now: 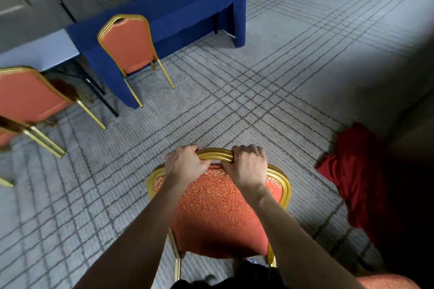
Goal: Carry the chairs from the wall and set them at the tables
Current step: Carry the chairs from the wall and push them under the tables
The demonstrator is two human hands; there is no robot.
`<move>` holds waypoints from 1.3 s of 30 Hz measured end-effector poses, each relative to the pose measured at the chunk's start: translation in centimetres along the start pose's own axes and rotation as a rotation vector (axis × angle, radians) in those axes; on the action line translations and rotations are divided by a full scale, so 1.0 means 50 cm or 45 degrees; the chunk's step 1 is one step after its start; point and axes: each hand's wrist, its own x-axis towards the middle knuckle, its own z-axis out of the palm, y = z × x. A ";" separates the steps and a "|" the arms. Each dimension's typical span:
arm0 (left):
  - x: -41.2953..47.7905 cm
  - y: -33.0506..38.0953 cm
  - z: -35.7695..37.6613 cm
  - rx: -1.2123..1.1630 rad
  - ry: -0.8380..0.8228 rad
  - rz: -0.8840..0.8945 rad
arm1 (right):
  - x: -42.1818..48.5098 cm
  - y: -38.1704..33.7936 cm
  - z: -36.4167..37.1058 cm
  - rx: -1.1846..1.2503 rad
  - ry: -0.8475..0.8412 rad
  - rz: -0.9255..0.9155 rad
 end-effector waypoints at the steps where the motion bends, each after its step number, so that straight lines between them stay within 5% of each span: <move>1: 0.008 0.003 0.002 -0.006 -0.002 -0.013 | 0.009 0.000 0.002 0.012 0.002 -0.010; 28: 0.258 0.008 0.010 -0.210 0.015 0.152 | 0.261 0.005 0.023 -0.002 -0.263 0.080; 39: 0.366 -0.019 -0.058 -0.270 0.056 0.130 | 0.398 -0.063 -0.019 -0.078 -0.211 0.056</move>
